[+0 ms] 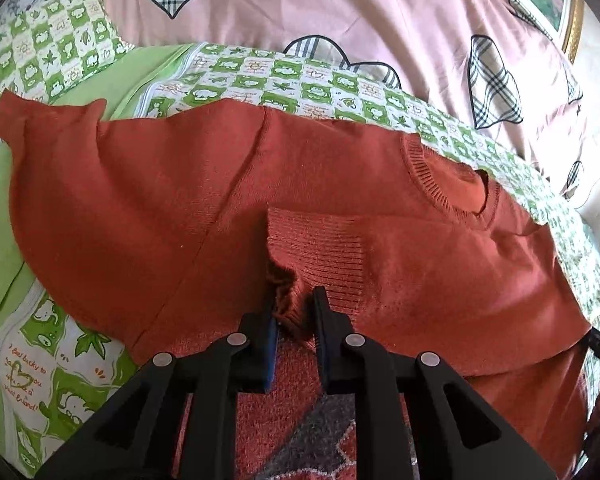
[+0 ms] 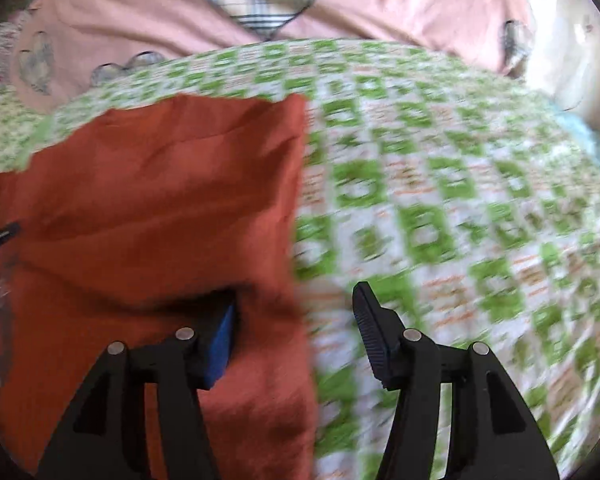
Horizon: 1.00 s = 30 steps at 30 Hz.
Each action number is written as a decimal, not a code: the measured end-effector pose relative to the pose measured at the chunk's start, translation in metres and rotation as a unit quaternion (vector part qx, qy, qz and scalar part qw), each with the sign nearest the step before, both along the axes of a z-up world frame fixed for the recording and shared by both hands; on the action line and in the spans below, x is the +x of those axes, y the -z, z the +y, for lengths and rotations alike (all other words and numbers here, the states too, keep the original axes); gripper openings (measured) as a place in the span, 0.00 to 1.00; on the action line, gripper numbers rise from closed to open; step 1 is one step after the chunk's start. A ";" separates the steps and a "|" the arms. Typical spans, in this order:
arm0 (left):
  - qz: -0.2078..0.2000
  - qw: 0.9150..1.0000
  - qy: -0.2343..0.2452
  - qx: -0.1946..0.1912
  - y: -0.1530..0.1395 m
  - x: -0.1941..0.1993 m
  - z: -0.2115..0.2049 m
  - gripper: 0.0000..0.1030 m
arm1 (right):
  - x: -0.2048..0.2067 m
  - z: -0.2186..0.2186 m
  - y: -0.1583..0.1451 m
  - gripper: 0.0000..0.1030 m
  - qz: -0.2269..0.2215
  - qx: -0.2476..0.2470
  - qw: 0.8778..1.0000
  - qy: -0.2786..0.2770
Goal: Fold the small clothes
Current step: 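Lay the sleeve on the body and open the right gripper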
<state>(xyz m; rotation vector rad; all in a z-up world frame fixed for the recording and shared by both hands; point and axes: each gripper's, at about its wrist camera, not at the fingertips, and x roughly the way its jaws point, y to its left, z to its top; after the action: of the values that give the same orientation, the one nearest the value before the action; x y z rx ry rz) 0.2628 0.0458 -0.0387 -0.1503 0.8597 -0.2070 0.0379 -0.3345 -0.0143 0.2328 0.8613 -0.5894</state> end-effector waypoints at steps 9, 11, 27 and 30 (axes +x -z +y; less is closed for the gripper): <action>-0.006 1.000 0.012 0.008 -0.001 -0.004 -0.005 0.15 | -0.041 -0.011 -0.018 0.58 -0.053 0.088 0.995 0.013; -0.002 1.000 0.012 0.003 0.002 -0.004 -0.005 0.15 | -0.046 -0.008 -0.040 0.60 -0.108 0.119 0.987 -0.027; 0.001 1.000 0.008 0.012 0.005 0.001 -0.008 0.15 | 0.100 -0.086 -0.006 0.12 -0.060 0.119 0.991 -0.020; 0.002 1.000 0.000 0.012 0.003 0.000 -0.004 0.17 | 0.102 -0.093 0.009 0.12 -0.056 0.143 0.988 -0.002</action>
<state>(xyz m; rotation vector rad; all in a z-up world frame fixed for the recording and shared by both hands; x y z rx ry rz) 0.2626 0.0422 -0.0416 -0.1281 0.8667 -0.1959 0.1398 -0.4272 -0.0230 0.5192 0.8344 -0.4431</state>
